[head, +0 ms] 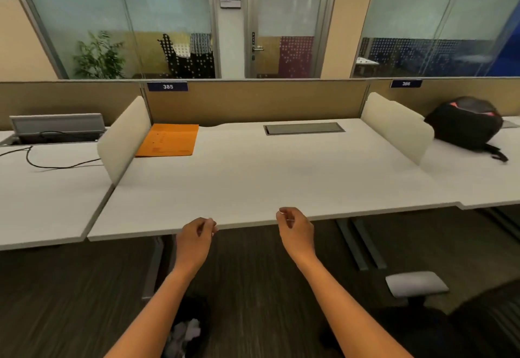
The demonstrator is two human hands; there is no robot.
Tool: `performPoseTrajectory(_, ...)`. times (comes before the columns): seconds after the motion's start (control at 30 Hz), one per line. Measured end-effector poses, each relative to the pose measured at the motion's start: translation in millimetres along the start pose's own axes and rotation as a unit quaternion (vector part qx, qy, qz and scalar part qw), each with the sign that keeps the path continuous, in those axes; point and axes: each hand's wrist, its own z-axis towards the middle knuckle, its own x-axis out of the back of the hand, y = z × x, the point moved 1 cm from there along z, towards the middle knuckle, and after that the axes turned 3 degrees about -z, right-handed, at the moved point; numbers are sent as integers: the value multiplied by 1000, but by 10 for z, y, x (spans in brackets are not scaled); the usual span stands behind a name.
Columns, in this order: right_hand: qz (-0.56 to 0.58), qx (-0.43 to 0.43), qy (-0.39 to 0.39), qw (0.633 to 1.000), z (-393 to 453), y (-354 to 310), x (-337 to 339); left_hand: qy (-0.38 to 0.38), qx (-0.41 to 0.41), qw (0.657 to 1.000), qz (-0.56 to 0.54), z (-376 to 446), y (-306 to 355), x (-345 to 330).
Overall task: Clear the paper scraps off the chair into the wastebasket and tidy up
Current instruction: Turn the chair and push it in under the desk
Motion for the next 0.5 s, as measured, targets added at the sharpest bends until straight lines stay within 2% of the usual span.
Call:
performPoseTrajectory(0.23, -3, -19, 29, 999, -721, 436, 932, -47, -12, 999, 12, -1078, 299, -611)
performPoseTrajectory(0.5, -2, -42, 86, 995, -1352, 787, 1751, -96, -30, 995, 4, -1875, 628, -1036)
